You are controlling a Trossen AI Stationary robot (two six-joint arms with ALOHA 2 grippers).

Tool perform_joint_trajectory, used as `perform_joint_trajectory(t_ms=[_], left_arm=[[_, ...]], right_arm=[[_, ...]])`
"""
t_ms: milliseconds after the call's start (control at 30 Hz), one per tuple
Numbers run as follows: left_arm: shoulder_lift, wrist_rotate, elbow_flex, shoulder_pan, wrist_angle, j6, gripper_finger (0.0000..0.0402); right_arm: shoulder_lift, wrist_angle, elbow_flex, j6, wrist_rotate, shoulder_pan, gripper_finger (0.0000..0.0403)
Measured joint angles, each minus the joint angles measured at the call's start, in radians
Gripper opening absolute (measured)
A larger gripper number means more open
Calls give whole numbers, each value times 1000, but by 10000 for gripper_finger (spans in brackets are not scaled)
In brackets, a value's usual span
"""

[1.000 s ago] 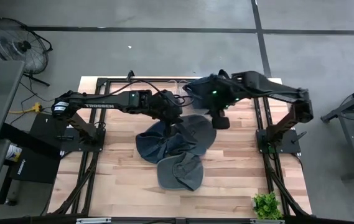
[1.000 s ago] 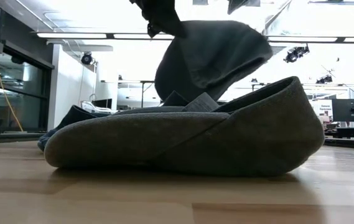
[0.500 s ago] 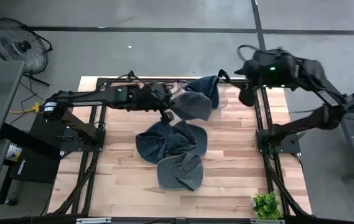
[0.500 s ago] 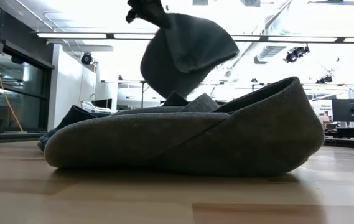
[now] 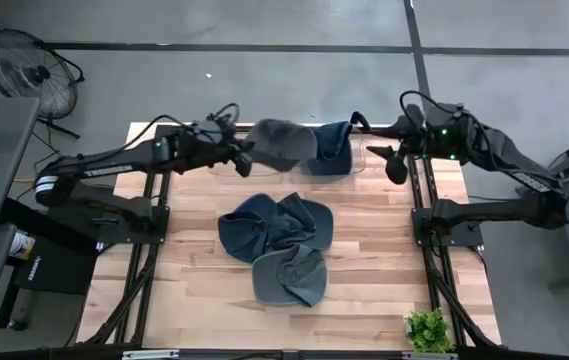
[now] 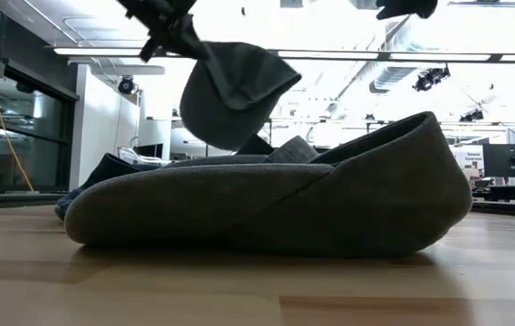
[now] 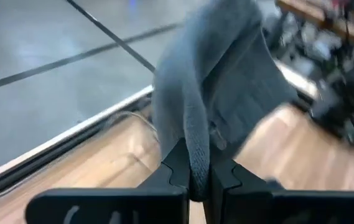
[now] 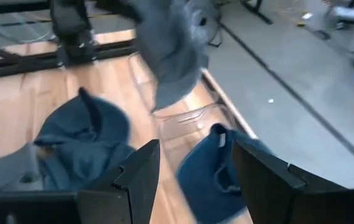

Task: Pick & Place hat
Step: Put the gray cap into the left transparent bin

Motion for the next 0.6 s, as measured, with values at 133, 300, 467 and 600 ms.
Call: perform_joint_trajectory(t_ms=[133, 300, 467, 600], left_arm=[[-79, 54, -127, 80, 90, -36, 5], [-126, 174, -206, 200, 143, -52, 5], [-133, 338, -230, 314, 168, -19, 5], [-133, 483, -279, 412, 217, 0, 5]], right_arm=[[6, 4, -33, 1, -11, 0, 195], [31, 53, -34, 20, 27, 0, 195], [67, 102, -34, 56, 55, 0, 195], [110, 111, -34, 96, 55, 0, 195]])
